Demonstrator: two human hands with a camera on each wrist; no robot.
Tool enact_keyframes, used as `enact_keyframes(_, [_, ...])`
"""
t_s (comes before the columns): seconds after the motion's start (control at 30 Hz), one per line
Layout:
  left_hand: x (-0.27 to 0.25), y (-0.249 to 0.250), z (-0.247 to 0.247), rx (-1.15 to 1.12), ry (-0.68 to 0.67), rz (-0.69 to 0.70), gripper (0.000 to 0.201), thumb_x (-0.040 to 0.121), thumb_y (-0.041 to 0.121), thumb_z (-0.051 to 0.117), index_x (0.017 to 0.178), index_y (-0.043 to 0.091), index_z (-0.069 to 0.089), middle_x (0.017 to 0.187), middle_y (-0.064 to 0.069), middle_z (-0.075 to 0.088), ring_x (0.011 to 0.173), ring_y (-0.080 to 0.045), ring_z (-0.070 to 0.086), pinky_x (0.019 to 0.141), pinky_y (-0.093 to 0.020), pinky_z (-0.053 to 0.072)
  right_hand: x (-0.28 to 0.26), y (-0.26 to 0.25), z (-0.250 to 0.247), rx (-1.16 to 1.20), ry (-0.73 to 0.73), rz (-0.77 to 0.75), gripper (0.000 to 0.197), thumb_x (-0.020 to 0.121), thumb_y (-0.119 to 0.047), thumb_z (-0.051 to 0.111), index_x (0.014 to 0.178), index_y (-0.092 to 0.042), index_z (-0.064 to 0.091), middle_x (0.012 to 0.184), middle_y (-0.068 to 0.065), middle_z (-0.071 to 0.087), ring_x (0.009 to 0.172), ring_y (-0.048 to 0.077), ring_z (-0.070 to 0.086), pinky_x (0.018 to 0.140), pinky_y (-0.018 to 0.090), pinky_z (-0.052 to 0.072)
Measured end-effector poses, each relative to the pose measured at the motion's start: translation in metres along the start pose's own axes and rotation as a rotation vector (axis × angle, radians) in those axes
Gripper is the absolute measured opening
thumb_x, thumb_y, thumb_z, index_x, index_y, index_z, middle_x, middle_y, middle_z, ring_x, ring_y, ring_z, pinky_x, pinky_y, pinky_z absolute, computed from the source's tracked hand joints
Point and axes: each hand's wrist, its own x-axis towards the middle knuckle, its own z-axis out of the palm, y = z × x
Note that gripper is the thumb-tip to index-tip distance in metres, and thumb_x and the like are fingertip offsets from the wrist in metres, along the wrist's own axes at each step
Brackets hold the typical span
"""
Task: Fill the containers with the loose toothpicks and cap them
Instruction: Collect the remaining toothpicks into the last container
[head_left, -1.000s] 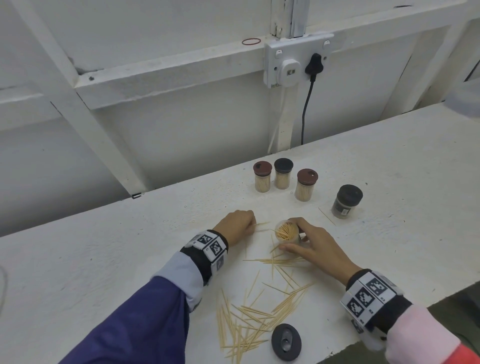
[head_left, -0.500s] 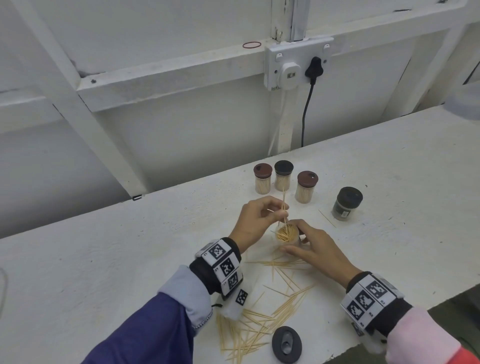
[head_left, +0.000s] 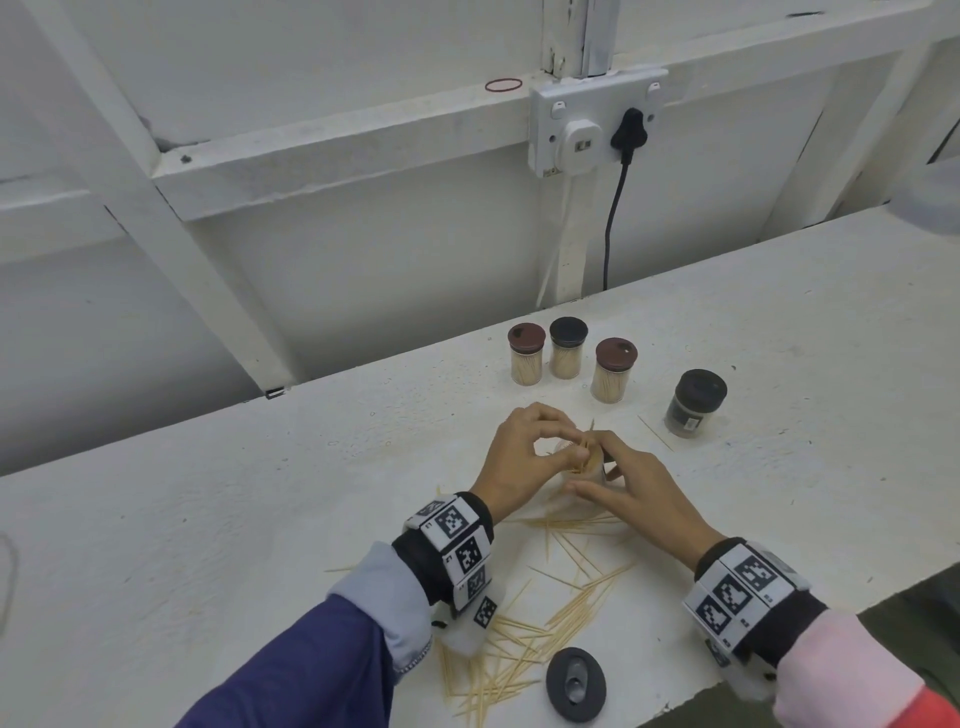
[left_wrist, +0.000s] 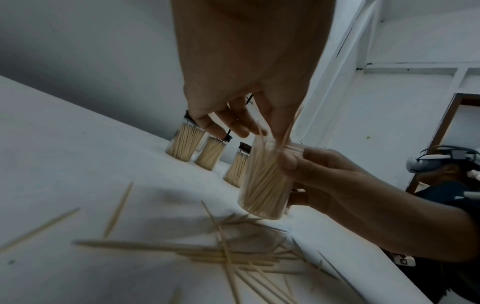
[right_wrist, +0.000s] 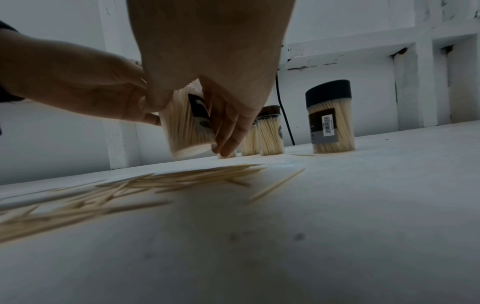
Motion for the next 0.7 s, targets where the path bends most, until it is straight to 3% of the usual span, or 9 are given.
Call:
enact_keyframes(0.07, [0.0, -0.002, 0.003, -0.021, 0.002, -0.033, 0.014, 0.081, 0.017, 0.077, 0.096, 0.017, 0.077, 0.101, 0.014, 0.056, 0.104, -0.002, 0.05, 0.085, -0.011, 0.034, 0.0, -0.001, 0.0, 0.01, 0.011, 0.0, 0.06, 0.072, -0.072, 0.058, 0.12, -0.037, 0.049, 0.105, -0.017, 0.065, 0.097, 0.001, 0.06, 0.086, 0.037, 0.053])
enact_keyframes(0.17, [0.001, -0.002, 0.003, -0.076, -0.009, -0.091, 0.016, 0.082, 0.012, 0.075, 0.098, 0.013, 0.077, 0.106, 0.011, 0.058, 0.101, 0.003, 0.051, 0.083, -0.015, 0.036, -0.001, -0.004, -0.001, 0.028, 0.028, 0.002, 0.059, 0.072, -0.073, 0.059, 0.118, -0.038, 0.049, 0.104, -0.018, 0.065, 0.097, 0.0, 0.06, 0.085, 0.035, 0.053])
enact_keyframes(0.23, [0.001, -0.002, 0.001, -0.101, -0.034, -0.098, 0.017, 0.083, 0.01, 0.073, 0.099, 0.015, 0.077, 0.109, 0.01, 0.061, 0.104, 0.0, 0.054, 0.086, -0.019, 0.039, -0.001, -0.005, -0.001, 0.029, 0.027, 0.006, 0.061, 0.072, -0.074, 0.06, 0.118, -0.036, 0.05, 0.103, -0.019, 0.065, 0.097, -0.001, 0.059, 0.085, 0.035, 0.053])
enact_keyframes(0.33, [0.0, 0.002, 0.0, -0.148, -0.057, -0.098, 0.022, 0.081, 0.015, 0.062, 0.092, 0.024, 0.078, 0.108, 0.01, 0.065, 0.107, -0.006, 0.057, 0.094, -0.029, 0.044, -0.001, -0.006, -0.001, 0.024, 0.015, 0.01, 0.062, 0.071, -0.075, 0.058, 0.117, -0.034, 0.05, 0.103, -0.018, 0.065, 0.096, 0.0, 0.06, 0.085, 0.036, 0.054])
enact_keyframes(0.4, [0.0, 0.003, -0.003, -0.199, -0.056, -0.111, 0.031, 0.076, 0.016, 0.051, 0.09, 0.022, 0.078, 0.107, 0.007, 0.065, 0.107, -0.009, 0.058, 0.097, -0.033, 0.046, -0.001, -0.006, -0.001, 0.017, 0.011, 0.011, 0.066, 0.07, -0.077, 0.058, 0.118, -0.033, 0.051, 0.105, -0.016, 0.066, 0.096, 0.001, 0.061, 0.084, 0.035, 0.054])
enact_keyframes(0.6, [-0.001, 0.001, -0.014, -0.207, -0.167, -0.066, 0.04, 0.08, 0.016, 0.044, 0.107, 0.014, 0.074, 0.117, 0.002, 0.063, 0.114, -0.009, 0.054, 0.101, -0.024, 0.042, 0.0, -0.006, -0.001, 0.004, 0.014, 0.009, 0.06, 0.074, -0.067, 0.061, 0.12, -0.03, 0.05, 0.107, -0.014, 0.065, 0.097, 0.003, 0.061, 0.084, 0.035, 0.054])
enact_keyframes(0.7, [-0.003, 0.002, -0.019, -0.216, -0.187, -0.07, 0.04, 0.084, 0.031, 0.055, 0.12, 0.018, 0.066, 0.124, 0.005, 0.061, 0.112, -0.005, 0.055, 0.096, -0.024, 0.046, 0.0, -0.006, -0.002, -0.007, 0.003, 0.012, 0.059, 0.074, -0.068, 0.059, 0.119, -0.031, 0.049, 0.108, -0.013, 0.065, 0.097, 0.004, 0.061, 0.084, 0.032, 0.054])
